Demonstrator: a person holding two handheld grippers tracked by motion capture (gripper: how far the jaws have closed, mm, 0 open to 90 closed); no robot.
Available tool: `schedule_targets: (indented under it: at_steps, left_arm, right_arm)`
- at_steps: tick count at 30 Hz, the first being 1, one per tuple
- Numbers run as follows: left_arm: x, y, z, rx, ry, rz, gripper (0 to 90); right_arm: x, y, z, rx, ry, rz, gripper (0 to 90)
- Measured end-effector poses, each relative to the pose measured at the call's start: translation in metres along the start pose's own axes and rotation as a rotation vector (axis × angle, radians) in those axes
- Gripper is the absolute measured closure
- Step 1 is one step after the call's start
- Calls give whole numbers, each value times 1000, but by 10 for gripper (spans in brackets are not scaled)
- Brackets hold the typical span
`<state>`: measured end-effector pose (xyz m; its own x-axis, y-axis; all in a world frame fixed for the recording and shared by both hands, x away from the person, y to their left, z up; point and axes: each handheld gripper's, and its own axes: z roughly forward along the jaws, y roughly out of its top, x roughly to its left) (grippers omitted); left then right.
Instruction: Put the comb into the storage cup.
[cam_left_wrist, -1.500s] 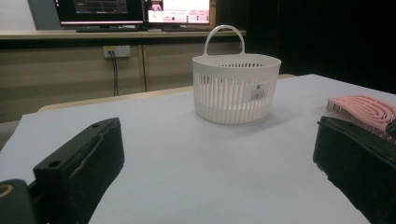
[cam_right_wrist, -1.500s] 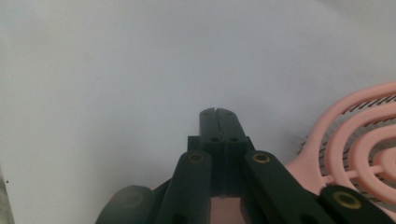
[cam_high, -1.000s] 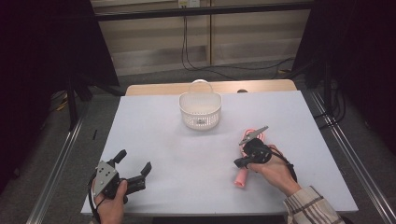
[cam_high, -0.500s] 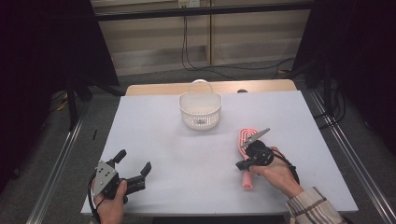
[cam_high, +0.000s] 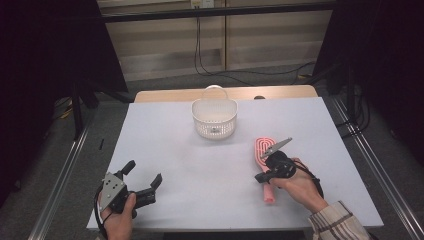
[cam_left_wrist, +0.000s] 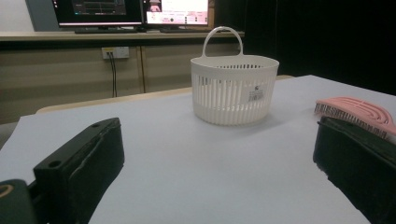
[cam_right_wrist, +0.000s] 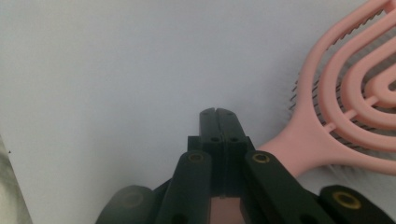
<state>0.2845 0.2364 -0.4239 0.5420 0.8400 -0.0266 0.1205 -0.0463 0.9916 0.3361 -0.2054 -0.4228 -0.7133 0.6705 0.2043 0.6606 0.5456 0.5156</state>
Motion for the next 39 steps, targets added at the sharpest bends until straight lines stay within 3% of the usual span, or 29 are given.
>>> schedule_targets:
  at_steps: [22,39]
  left_arm:
    - [1,0,0,9,-1,3,20]
    - [1,0,0,11,0,5,20]
  right_arm:
    - [3,-7,-6,15,19,-11,900]
    - [1,-20,-13,12,16,13,900]
